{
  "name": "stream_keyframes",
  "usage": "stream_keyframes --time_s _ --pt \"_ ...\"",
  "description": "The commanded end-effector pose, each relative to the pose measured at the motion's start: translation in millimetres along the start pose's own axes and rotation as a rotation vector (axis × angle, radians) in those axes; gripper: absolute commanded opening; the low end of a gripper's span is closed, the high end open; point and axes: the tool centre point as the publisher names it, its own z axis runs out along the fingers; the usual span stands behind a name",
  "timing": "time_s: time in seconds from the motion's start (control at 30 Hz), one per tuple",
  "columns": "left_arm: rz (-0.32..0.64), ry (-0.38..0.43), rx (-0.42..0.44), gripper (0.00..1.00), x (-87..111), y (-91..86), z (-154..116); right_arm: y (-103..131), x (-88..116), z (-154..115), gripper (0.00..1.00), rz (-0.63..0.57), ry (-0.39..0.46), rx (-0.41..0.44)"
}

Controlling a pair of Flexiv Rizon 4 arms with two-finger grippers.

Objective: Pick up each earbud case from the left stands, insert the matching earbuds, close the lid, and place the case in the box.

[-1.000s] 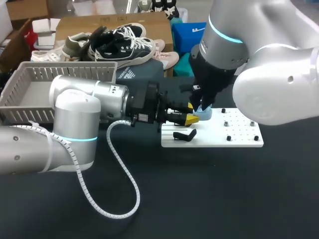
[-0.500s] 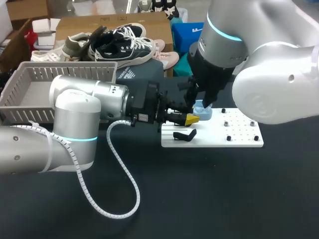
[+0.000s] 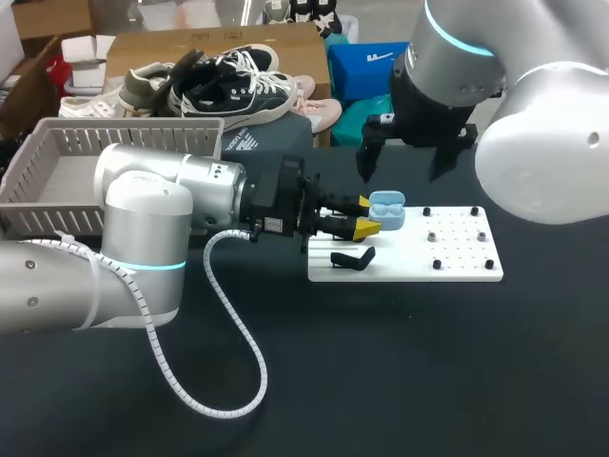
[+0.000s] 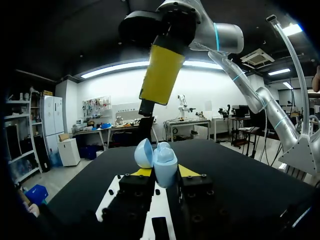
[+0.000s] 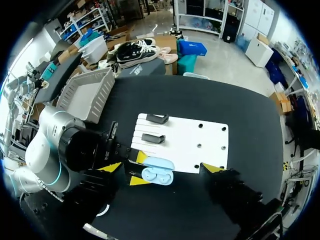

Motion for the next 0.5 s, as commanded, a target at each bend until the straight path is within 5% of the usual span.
stream_keyframes --time_s 0.03,0.5 --pt "0.001 -0.001 -0.003 0.0 0.5 -0.3 0.3 1.3 -10.9 12.1 1.0 0.018 -0.004 0.037" --pt "0.001 -0.001 -0.003 0.0 0.5 -0.3 0.3 -28.3 -26.4 45.6 1.0 0.099 0.056 0.113"
